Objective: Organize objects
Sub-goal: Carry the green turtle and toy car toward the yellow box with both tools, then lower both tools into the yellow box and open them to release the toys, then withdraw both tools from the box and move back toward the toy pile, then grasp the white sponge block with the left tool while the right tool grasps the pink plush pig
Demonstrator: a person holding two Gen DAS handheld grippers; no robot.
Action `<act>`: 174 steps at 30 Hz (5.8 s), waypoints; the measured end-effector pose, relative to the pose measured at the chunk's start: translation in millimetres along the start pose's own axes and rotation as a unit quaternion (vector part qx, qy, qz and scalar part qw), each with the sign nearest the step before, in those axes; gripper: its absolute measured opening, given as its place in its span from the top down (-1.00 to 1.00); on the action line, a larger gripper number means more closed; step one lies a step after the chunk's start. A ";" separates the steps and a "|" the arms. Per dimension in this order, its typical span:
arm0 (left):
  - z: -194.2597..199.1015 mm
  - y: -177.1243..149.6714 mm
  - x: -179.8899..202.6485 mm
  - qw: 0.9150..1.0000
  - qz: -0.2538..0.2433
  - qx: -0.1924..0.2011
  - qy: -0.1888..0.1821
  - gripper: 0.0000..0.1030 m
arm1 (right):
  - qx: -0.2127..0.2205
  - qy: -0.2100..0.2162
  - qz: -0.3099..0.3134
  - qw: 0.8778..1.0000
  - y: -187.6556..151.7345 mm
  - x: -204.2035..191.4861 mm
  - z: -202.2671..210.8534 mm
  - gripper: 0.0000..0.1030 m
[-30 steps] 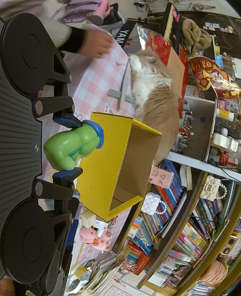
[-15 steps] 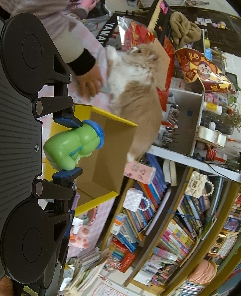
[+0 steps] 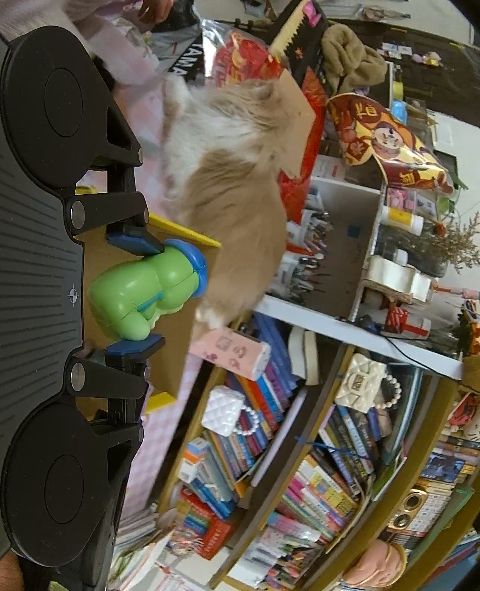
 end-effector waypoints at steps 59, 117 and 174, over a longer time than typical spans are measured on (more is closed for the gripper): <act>-10.3 -44.1 46.2 0.994 -0.098 -0.037 0.014 -0.74 | 0.017 -0.118 0.013 0.993 -34.1 66.1 19.8 0.02; 44.8 -159.8 152.0 0.958 -0.213 -0.152 -0.117 -0.83 | -0.077 -0.357 -0.017 0.931 -146.4 134.1 178.6 -0.43; -138.8 -180.5 243.6 0.965 -0.144 -0.203 0.079 -0.15 | -0.057 -0.220 0.014 0.974 -61.8 310.8 87.2 -0.43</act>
Point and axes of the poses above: each gripper's, at about its wrist camera, not at the fingertips, and z roughly against the way its jaws point, x to its right, y to its top, the point moved 3 cm from there along -z, roughly the way its jaws point, and after that the axes turned 9 degrees about x, right-handed, at the moved point
